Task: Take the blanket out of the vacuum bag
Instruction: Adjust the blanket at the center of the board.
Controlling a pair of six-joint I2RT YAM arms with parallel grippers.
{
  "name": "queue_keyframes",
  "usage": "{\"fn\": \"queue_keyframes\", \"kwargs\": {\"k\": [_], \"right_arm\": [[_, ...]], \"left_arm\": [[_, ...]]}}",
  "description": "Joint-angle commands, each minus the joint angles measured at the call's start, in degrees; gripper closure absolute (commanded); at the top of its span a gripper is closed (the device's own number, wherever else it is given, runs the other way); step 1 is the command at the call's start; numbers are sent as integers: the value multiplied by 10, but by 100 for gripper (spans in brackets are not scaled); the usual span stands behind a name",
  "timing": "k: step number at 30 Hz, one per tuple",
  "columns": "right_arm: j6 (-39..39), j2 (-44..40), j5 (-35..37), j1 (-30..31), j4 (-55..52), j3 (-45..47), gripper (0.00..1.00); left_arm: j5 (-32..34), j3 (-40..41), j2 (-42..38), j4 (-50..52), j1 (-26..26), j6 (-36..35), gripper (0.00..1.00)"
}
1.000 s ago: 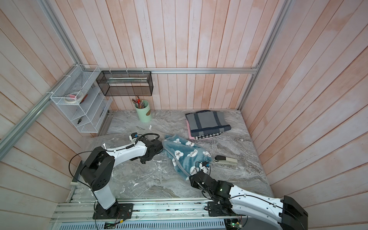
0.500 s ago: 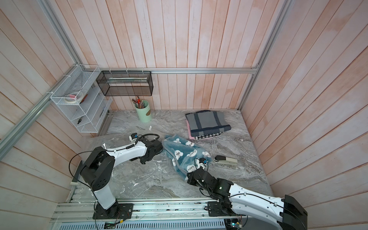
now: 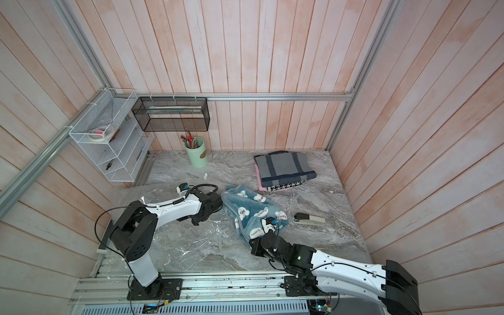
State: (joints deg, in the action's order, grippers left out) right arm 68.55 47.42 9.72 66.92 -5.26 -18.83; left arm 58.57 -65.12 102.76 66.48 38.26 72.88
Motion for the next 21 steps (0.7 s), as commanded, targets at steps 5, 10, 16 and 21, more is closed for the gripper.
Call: {"fn": "queue_keyframes", "kwargs": {"k": [5,10,16,21], "right_arm": [[51,-6,13,26,35,33,69],[75,-103,110,59,-140,-23,19],[113,-239,189,92,-169,25,2],[185,-292,247,92,-210,69,2]], "left_arm": [[11,8,9,-10,0,6,100],[15,4,10,-15,0,-5,100],[15,-2,8,-30,0,-24,100],[16,3,1,-38,0,-33,100]]}}
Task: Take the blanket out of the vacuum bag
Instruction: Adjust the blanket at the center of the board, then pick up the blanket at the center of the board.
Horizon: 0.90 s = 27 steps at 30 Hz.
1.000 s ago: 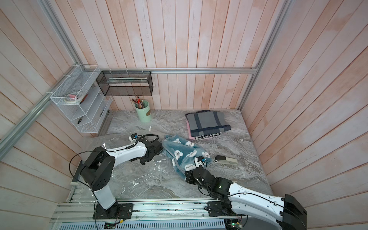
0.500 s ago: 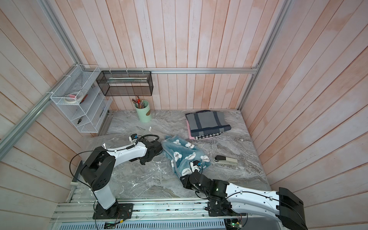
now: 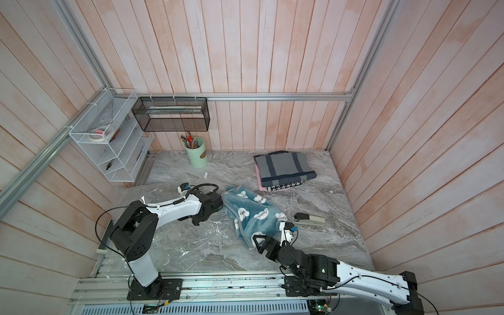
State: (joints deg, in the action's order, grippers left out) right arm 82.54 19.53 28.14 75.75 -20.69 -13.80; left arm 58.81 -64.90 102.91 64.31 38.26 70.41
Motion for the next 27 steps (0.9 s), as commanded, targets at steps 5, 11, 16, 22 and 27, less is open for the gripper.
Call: {"fn": "queue_keyframes", "kwargs": {"k": [5,11,16,22,27], "right_arm": [[144,-25,103,4,-152,27,12],[206,-71,105,2,-148,73,12],[195,-118,105,-5,-106,110,12],[175,-103,19,-75,-141,93,12],[86,89,-28,-134,-157,-14,5]], "left_arm": [[11,11,-6,-34,-4,-24,100],[8,16,-10,-38,-6,-27,100],[10,20,-14,-39,-7,-32,100],[11,14,-15,-34,-7,-32,100],[6,15,-19,-38,-7,-29,100]]}}
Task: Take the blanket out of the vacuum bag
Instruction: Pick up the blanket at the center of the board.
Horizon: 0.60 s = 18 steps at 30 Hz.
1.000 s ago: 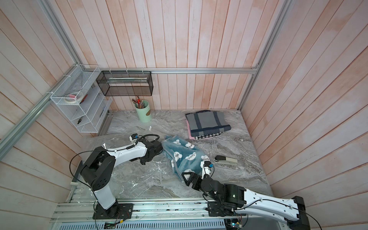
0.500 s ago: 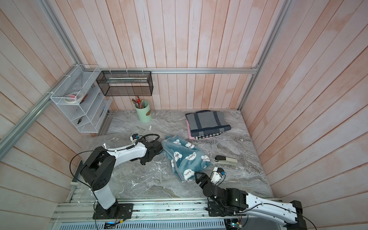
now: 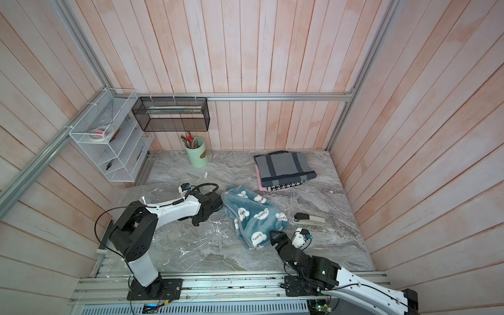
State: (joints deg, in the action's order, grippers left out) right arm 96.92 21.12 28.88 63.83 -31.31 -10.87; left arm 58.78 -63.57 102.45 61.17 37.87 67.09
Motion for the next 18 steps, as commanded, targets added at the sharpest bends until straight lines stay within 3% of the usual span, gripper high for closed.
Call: {"fn": "queue_keyframes", "kwargs": {"k": [1,4,7,10,18], "right_arm": [[-71,119,-35,-18,-38,-61,4],[-102,209,-69,-48,48,-72,2],[-126,244,-119,-84,163,-41,2],[-130,239,-135,-108,225,-14,2],[-147,218,-198,-188,258,28,2]], "left_arm": [[4,3,-14,-8,-3,4,100],[1,7,-13,-13,-3,4,100],[4,15,-16,-17,-3,1,100],[5,24,-21,-28,-7,-10,100],[-3,34,-48,-69,-22,-57,100]]}}
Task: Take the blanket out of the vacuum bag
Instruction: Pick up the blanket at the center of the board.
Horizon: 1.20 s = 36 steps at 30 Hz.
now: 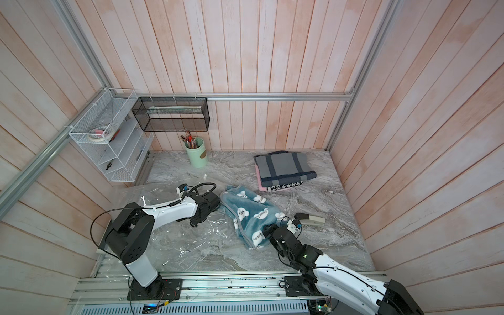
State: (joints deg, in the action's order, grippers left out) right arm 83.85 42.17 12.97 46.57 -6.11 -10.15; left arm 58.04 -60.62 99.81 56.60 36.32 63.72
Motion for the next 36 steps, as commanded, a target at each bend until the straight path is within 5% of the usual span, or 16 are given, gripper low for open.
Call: {"fn": "queue_keyframes", "kwargs": {"k": [1,6,10,12,15,16,23,28,36], "right_arm": [[-21,17,-50,-24,19,24,2],[-55,107,-102,-46,103,13,3],[-64,170,-128,-49,160,1,13],[-63,178,-134,-49,191,11,35],[-56,170,-133,-51,234,36,97],[-61,164,-131,-53,240,40,100],[-124,76,-146,-80,309,64,100],[-230,-10,-151,-103,140,-59,100],[-312,-21,-198,-177,7,-206,100]], "left_arm": [[3,3,-25,-25,-8,-27,100],[3,-3,-39,-30,-17,-44,100],[3,3,-50,-31,-22,-47,100],[1,10,-54,-34,-25,-49,100],[1,20,-58,-42,-25,-54,100],[0,22,-59,-45,-25,-57,100],[-1,18,-60,-40,-26,-60,100],[-4,21,-71,-47,-26,-68,100],[-11,24,-79,-44,-26,-67,100]]}}
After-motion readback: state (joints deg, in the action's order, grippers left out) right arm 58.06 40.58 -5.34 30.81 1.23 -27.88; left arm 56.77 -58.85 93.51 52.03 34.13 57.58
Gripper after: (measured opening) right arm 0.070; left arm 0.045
